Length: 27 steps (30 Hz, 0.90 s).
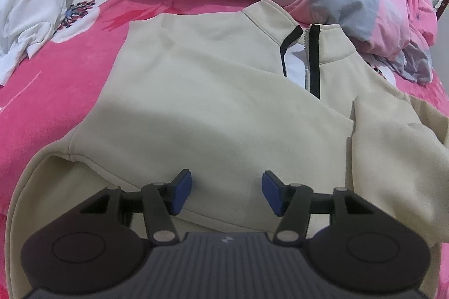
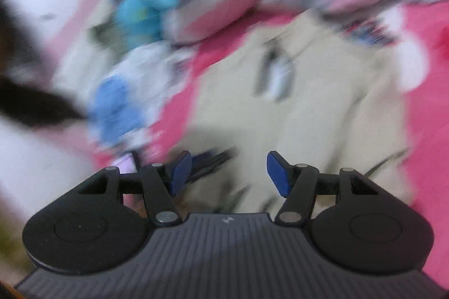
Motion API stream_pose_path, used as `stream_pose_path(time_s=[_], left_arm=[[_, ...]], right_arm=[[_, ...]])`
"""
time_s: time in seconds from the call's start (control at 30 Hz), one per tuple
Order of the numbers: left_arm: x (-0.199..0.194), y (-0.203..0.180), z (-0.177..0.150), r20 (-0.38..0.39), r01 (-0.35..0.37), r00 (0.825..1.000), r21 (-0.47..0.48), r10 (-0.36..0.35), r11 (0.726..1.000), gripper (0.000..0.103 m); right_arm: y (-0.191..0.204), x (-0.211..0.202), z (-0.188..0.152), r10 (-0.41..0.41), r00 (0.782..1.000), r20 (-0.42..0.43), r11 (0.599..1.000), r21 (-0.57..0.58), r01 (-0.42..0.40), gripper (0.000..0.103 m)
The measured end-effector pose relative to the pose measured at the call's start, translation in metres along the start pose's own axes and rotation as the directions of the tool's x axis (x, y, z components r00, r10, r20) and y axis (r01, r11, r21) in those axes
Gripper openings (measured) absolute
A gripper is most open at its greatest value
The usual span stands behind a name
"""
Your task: Fold clothes
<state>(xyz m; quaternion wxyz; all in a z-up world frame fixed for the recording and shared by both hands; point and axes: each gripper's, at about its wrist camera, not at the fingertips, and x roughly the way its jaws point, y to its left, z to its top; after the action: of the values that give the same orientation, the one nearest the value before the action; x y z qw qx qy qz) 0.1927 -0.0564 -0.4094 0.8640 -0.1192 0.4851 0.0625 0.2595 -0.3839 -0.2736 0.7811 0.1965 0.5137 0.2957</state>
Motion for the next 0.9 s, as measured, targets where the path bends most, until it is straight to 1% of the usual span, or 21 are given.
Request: stream_pose_path(time_s=[0.03, 0.1, 0.2, 0.27, 0.3, 0.33, 0.37, 0.4, 0.43, 0.47, 0.5, 0.53, 0.6, 0.67, 0.73, 0.77, 0.83, 0.9], left_arm=[[0.000, -0.001, 0.000, 0.000, -0.003, 1.000, 0.004, 0.003, 1.000, 0.058], [0.000, -0.002, -0.001, 0.001, -0.007, 1.000, 0.016, 0.007, 1.000, 0.058], [0.000, -0.003, -0.002, 0.003, -0.010, 1.000, 0.028, 0.010, 1.000, 0.058], [0.000, -0.003, -0.002, 0.005, -0.013, 1.000, 0.034, 0.013, 0.999, 0.058], [0.000, -0.004, -0.003, 0.006, -0.016, 1.000, 0.036, 0.016, 0.999, 0.058], [0.000, -0.004, -0.003, 0.007, -0.017, 1.000, 0.037, 0.017, 0.999, 0.058], [0.000, -0.004, -0.003, 0.007, -0.018, 1.000, 0.037, 0.018, 0.999, 0.058], [0.000, -0.004, -0.003, 0.007, -0.018, 1.000, 0.036, 0.018, 0.999, 0.058], [0.000, -0.004, -0.003, 0.007, -0.018, 1.000, 0.035, 0.018, 0.999, 0.058], [0.000, -0.004, -0.003, 0.005, -0.017, 1.000, 0.036, 0.017, 0.999, 0.058], [0.000, -0.004, -0.002, 0.004, -0.016, 1.000, 0.037, 0.016, 0.999, 0.058], [0.000, -0.003, -0.001, 0.000, -0.012, 1.000, 0.035, 0.012, 0.999, 0.058], [-0.001, -0.002, 0.000, -0.007, -0.004, 1.000, 0.030, 0.004, 1.000, 0.058], [-0.001, 0.001, 0.001, -0.015, 0.006, 1.000, 0.024, -0.006, 1.000, 0.058], [-0.001, 0.002, 0.003, -0.022, 0.013, 1.000, 0.024, -0.013, 1.000, 0.058], [-0.002, 0.003, 0.003, -0.027, 0.018, 0.999, 0.025, -0.017, 1.000, 0.058], [-0.002, 0.005, 0.004, -0.034, 0.028, 0.999, 0.028, -0.027, 0.999, 0.058], [-0.004, 0.009, 0.006, -0.041, 0.043, 0.998, 0.021, -0.042, 0.999, 0.058]], right_arm=[[-0.010, 0.010, 0.009, -0.061, 0.998, 0.006, 0.998, 0.020, 0.061, 0.059], [-0.035, 0.039, 0.027, -0.168, 0.985, -0.024, 0.983, 0.069, 0.169, 0.059], [-0.063, 0.081, 0.040, -0.259, 0.959, -0.117, 0.958, 0.099, 0.270, 0.058], [-0.076, 0.106, 0.045, -0.272, 0.946, -0.177, 0.948, 0.123, 0.295, 0.058], [-0.084, 0.116, 0.045, -0.242, 0.946, -0.215, 0.947, 0.159, 0.278, 0.058], [-0.089, 0.122, 0.044, -0.205, 0.950, -0.235, 0.943, 0.212, 0.256, 0.057], [-0.090, 0.122, 0.043, -0.159, 0.960, -0.230, 0.944, 0.248, 0.216, 0.050], [-0.090, 0.120, 0.041, -0.118, 0.969, -0.217, 0.944, 0.278, 0.177, 0.046], [-0.085, 0.114, 0.040, -0.086, 0.979, -0.183, 0.949, 0.285, 0.136, 0.041], [-0.081, 0.107, 0.038, -0.050, 0.986, -0.157, 0.952, 0.291, 0.094, 0.023], [-0.079, 0.102, 0.036, -0.013, 0.991, -0.135, 0.950, 0.308, 0.054, 0.014], [-0.077, 0.096, 0.035, 0.020, 0.994, -0.112, 0.946, 0.324, 0.018, 0.014], [-0.071, 0.082, 0.033, 0.058, 0.996, -0.061, 0.935, 0.354, -0.033, 0.012], [-0.065, 0.065, 0.033, 0.103, 0.994, 0.020, 0.918, 0.383, -0.103, 0.012], [-0.059, 0.045, 0.034, 0.149, 0.981, 0.122, 0.895, 0.405, -0.187, 0.012], [-0.055, 0.033, 0.035, 0.169, 0.967, 0.189, 0.882, 0.410, -0.234, 0.012], [-0.045, 0.007, 0.038, 0.179, 0.931, 0.318, 0.865, 0.401, -0.303, 0.012], [-0.033, -0.019, 0.041, 0.171, 0.883, 0.438, 0.859, 0.373, -0.351, 0.012]])
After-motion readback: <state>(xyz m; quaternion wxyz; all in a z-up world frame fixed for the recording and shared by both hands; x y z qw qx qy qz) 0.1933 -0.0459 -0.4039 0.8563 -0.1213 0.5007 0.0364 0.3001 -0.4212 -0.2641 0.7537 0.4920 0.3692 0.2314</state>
